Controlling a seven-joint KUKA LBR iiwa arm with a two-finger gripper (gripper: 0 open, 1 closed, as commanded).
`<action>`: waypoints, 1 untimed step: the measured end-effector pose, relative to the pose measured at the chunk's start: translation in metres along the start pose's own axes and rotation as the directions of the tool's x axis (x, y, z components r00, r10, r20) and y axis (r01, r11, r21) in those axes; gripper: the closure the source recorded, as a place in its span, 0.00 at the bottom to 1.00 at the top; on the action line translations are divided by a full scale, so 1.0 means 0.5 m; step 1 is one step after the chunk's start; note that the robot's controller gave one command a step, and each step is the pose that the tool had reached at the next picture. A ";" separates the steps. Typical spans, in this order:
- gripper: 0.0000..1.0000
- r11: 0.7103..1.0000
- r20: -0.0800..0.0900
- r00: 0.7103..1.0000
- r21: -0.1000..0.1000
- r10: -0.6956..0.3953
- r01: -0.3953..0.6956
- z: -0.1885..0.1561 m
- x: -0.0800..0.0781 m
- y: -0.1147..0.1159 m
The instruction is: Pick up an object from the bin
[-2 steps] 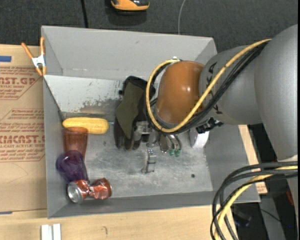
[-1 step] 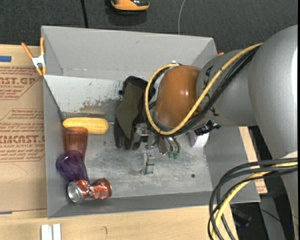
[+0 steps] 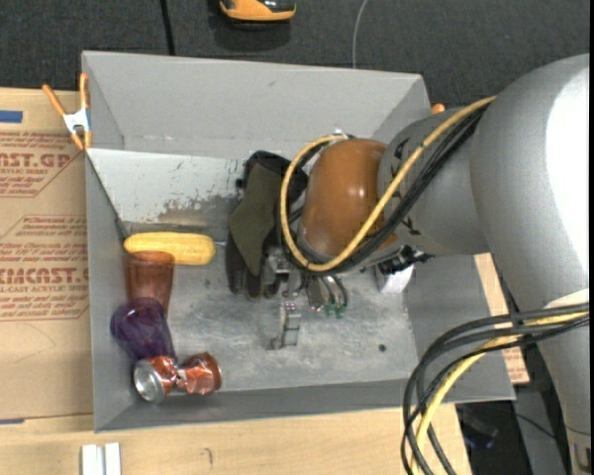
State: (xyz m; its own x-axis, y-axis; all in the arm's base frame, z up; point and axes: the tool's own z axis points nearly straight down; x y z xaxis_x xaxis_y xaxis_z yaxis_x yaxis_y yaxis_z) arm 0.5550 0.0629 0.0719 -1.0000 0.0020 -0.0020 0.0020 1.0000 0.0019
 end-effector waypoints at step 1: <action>0.00 1.000 0.002 1.000 -0.001 0.024 -0.024 0.015 -0.005 -0.004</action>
Offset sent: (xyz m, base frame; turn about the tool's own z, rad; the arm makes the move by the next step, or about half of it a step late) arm 0.0105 -0.0021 -0.0019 0.0799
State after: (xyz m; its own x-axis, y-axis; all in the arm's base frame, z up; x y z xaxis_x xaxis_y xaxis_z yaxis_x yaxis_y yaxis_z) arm 0.5574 0.0608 0.0642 -0.9996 0.0264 -0.0038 0.0263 0.9996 0.0026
